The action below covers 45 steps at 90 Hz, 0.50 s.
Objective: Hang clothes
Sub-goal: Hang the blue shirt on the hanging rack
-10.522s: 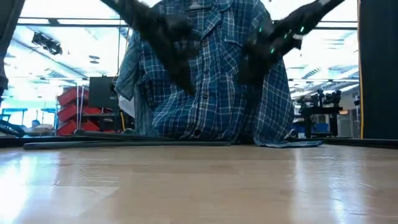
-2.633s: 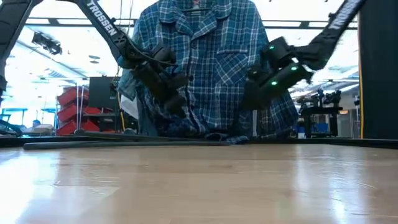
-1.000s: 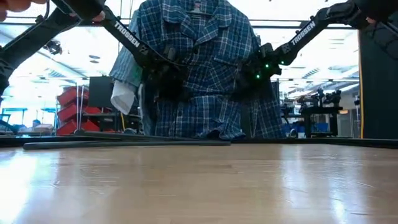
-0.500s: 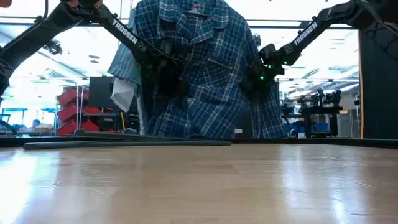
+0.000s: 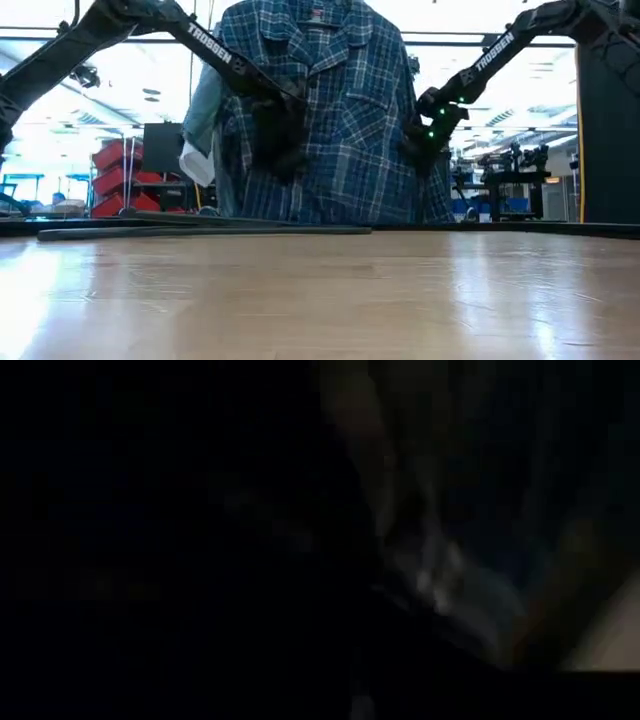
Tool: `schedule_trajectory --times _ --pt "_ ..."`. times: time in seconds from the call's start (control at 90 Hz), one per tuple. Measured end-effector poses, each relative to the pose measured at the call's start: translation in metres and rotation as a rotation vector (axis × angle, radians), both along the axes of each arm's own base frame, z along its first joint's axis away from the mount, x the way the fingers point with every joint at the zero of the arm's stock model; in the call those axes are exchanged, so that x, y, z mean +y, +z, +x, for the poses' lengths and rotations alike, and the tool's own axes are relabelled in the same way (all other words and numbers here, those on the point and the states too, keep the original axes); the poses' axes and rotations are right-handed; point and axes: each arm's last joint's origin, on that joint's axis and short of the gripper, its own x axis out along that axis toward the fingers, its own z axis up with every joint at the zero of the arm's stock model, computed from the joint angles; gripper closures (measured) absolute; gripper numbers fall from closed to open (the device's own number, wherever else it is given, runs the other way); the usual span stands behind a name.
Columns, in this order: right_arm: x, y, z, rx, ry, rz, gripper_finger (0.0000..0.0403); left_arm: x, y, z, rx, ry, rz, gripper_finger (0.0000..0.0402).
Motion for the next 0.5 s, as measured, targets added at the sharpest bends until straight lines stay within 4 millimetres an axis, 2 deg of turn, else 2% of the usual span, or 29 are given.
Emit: schedule_trajectory --times 0.122,0.267,0.5 --pt "0.029 0.003 -0.006 0.019 0.012 0.035 0.0403 -0.025 -0.008 -0.003 0.154 0.067 -0.12 0.0401" --pt "0.078 0.014 -0.019 -0.035 -0.007 0.006 0.0403 -0.058 -0.011 0.0 0.3 0.121 -0.138 0.0401" --pt "0.174 0.028 -0.033 -0.189 0.036 -0.09 0.0403 -0.126 0.012 0.016 0.178 0.078 -0.075 0.0401"
